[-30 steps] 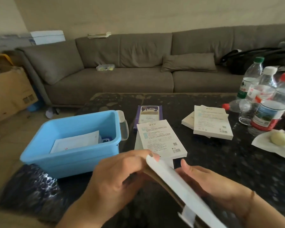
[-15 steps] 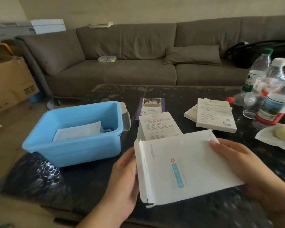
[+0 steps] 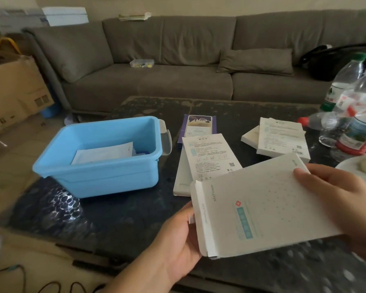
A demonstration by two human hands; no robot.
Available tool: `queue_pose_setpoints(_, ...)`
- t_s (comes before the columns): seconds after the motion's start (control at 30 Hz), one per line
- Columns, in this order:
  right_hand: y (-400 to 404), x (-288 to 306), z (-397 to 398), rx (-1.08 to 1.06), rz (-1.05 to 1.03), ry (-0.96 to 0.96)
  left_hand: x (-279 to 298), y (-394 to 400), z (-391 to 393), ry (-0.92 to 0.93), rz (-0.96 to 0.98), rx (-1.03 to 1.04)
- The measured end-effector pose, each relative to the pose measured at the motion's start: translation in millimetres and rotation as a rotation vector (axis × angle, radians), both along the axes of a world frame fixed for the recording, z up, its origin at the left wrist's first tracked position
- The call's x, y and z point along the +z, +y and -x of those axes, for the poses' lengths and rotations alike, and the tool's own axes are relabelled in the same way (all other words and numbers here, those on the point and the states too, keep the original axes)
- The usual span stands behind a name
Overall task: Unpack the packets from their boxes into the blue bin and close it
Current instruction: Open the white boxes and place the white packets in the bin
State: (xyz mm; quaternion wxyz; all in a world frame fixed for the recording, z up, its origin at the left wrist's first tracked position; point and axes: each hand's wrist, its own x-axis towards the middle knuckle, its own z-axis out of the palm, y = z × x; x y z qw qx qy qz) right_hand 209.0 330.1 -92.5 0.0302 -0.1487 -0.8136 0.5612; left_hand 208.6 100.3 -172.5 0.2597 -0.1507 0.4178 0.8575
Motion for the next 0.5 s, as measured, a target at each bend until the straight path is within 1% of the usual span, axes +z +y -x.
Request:
queue_pose_setpoints(0.13, -4.0, 5.8, -1.6, 0.009, -0.086, 0.094, -7.3, 1.2, 0.8, -0.052, -0.014, -0.001)
queue_pose_setpoints(0.33, -6.8, 6.0, -1.3, -0.002, -0.121, 0.059, -8.2, 1.0, -0.1, -0.042, 0.013, -0.019)
queue_pose_setpoints(0.5, -0.8, 5.8, -7.9, -0.029, -0.118, 0.092, -7.8, 1.9, 0.6, -0.038, 0.010, -0.048)
